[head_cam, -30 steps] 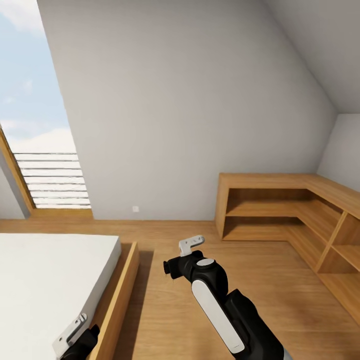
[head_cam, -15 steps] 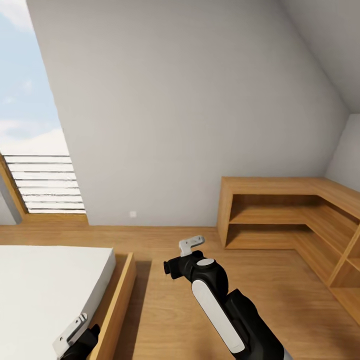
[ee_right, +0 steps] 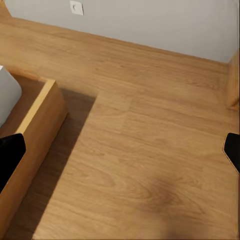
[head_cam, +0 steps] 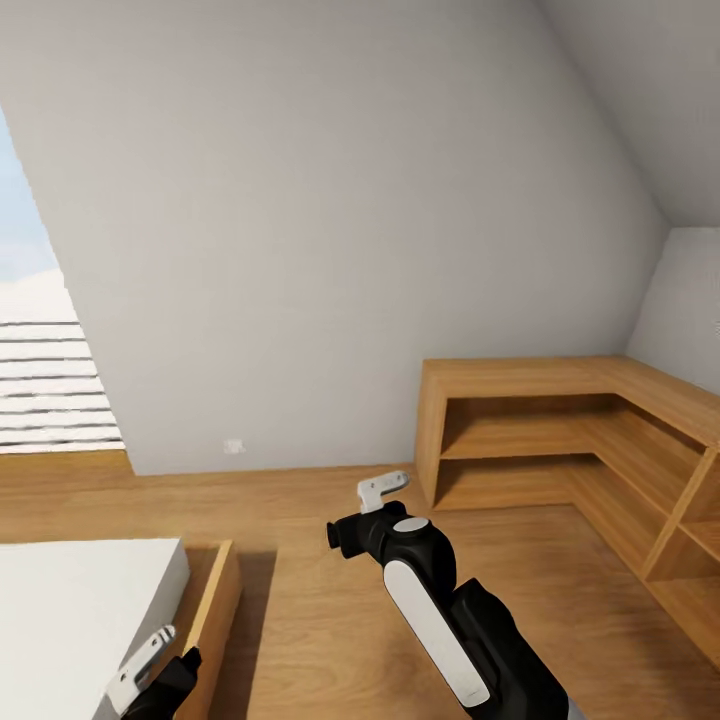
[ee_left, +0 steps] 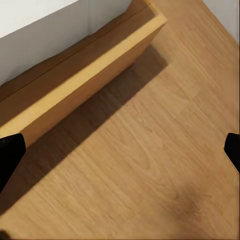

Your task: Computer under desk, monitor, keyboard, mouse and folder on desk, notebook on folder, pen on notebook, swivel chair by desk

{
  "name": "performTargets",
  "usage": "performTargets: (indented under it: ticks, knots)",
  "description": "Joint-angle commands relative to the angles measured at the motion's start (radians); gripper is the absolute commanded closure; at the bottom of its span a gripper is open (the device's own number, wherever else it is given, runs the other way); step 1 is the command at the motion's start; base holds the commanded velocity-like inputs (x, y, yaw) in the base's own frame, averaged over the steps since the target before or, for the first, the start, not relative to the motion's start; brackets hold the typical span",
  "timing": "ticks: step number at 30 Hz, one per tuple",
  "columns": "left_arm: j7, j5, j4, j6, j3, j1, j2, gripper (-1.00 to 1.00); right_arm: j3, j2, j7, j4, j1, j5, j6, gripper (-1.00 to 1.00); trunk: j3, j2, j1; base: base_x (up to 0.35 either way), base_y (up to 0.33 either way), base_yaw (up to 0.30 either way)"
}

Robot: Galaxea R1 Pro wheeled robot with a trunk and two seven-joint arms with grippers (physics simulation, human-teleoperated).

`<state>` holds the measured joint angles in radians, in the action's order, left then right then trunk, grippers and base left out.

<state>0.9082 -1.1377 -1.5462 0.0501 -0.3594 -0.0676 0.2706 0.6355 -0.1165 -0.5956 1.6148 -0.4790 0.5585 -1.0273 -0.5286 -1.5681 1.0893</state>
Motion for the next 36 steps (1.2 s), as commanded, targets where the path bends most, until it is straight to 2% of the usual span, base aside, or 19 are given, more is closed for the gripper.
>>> performTargets:
  ticks: [1,20,23,26,29,30,34,36]
  knots:
    - [0.002,-0.007,-0.002,0.005,-0.001,0.000,0.001,-1.00,0.001,0.000,-0.010,0.000,-0.001,0.009,-0.002,-1.00,-0.001,0.000,0.001,0.342,0.000,-0.163]
    - [-0.003,-0.007,-0.001,0.004,-0.003,0.000,0.001,-1.00,-0.008,0.001,-0.006,0.000,0.000,0.009,0.010,-1.00,-0.001,0.000,0.001,0.342,0.000,-0.028]
    - [-0.017,-0.007,-0.001,0.001,-0.003,0.000,0.001,-1.00,-0.009,0.002,-0.007,0.000,0.000,0.010,0.008,-1.00,-0.001,0.000,0.001,0.342,0.017,-0.161]
    - [-0.063,-0.007,0.000,-0.003,-0.004,0.000,0.001,-1.00,-0.016,0.003,-0.007,0.000,0.001,0.012,0.006,-1.00,-0.001,0.000,0.001,0.334,0.080,-0.240]
    - [-0.108,-0.007,0.001,-0.005,-0.004,0.000,0.000,-1.00,-0.049,0.004,-0.007,0.000,0.002,0.014,0.006,-1.00,-0.001,0.000,0.001,0.323,0.124,-0.272]
    - [-0.136,-0.007,0.006,-0.006,-0.004,0.000,-0.003,-1.00,-0.097,0.004,-0.007,0.000,0.002,0.016,0.001,-1.00,-0.001,0.000,0.001,0.317,0.142,-0.288]
    - [-0.160,-0.007,0.020,-0.012,-0.004,0.004,-0.009,-1.00,-0.139,0.004,-0.008,0.000,0.002,0.016,-0.001,-1.00,-0.001,0.000,0.001,0.315,0.132,-0.292]
    - [-0.173,-0.007,0.026,-0.019,-0.004,0.006,-0.010,-1.00,-0.140,0.003,-0.009,0.000,0.002,0.016,-0.001,-1.00,-0.001,0.000,0.001,0.277,0.084,-0.297]
